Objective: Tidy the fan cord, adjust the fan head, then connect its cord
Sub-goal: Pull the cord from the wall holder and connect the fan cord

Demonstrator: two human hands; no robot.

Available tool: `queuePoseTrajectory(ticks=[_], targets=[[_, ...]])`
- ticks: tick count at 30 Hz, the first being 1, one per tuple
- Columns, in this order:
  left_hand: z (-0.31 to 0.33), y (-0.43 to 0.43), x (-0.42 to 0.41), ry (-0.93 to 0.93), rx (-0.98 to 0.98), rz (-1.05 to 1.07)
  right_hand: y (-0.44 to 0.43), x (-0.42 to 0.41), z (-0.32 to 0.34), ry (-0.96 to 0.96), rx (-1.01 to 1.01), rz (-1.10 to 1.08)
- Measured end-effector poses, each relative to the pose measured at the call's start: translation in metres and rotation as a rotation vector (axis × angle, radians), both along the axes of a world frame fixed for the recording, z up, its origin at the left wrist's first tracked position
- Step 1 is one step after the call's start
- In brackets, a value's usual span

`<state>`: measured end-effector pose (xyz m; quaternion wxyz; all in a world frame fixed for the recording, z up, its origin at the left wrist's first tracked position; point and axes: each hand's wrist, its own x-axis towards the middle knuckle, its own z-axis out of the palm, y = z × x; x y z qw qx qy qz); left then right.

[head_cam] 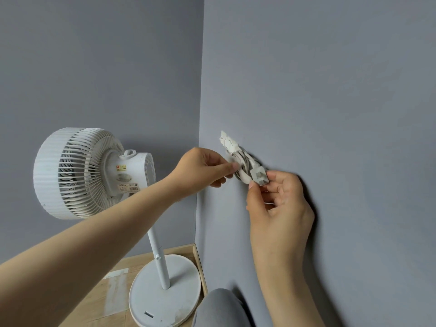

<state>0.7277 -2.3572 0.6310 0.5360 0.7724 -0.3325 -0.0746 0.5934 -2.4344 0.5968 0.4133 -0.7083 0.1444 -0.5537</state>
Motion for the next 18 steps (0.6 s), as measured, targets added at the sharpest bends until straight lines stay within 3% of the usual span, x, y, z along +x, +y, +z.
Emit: queuePoseTrajectory(ticks=[5,18], targets=[[0.000,-0.009,-0.006,0.231,0.058,-0.097,-0.001,0.002,-0.010,-0.011,0.013,-0.020],[0.016,-0.009,-0.003,0.301,0.149,-0.132,0.001,0.007,-0.032,0.013,0.028,-0.075]])
